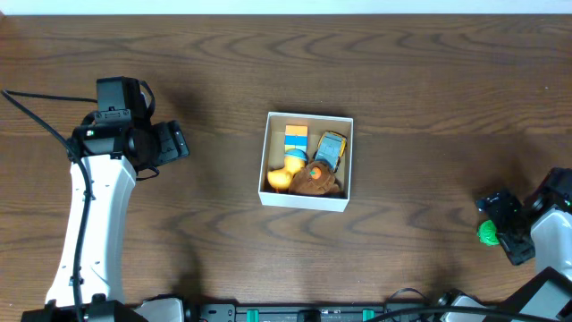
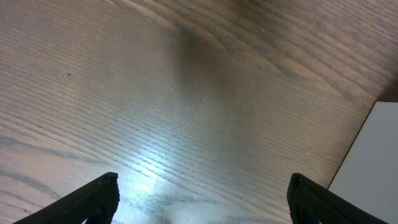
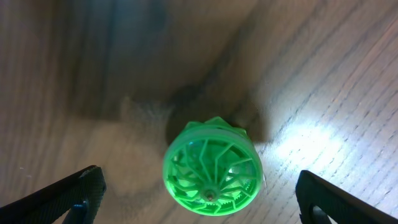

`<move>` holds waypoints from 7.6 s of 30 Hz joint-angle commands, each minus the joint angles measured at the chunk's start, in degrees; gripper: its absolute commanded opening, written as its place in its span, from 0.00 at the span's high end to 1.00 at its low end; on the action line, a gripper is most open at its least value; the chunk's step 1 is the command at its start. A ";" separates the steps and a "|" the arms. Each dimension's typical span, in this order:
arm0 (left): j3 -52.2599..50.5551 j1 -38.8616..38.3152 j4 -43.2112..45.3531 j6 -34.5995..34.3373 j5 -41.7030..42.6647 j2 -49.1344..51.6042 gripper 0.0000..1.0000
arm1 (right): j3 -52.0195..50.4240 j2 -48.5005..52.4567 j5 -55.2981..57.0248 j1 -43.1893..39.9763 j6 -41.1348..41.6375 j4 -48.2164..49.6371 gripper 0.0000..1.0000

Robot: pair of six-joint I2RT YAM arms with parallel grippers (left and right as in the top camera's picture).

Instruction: Pack container

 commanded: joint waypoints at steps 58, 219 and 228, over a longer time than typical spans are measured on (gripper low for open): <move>-0.02 0.20 -0.44 -0.76 -0.02 0.37 0.13 | -2.16 7.04 1.79 -0.68 3.32 3.78 0.55; -28.26 -8.98 1.95 2.05 5.92 -56.81 0.02 | -38.32 -75.58 -5.25 39.41 -29.73 44.06 0.01; -28.26 -8.98 1.95 2.05 5.92 -56.81 0.02 | -39.47 -79.10 -6.25 39.39 -45.13 41.11 0.01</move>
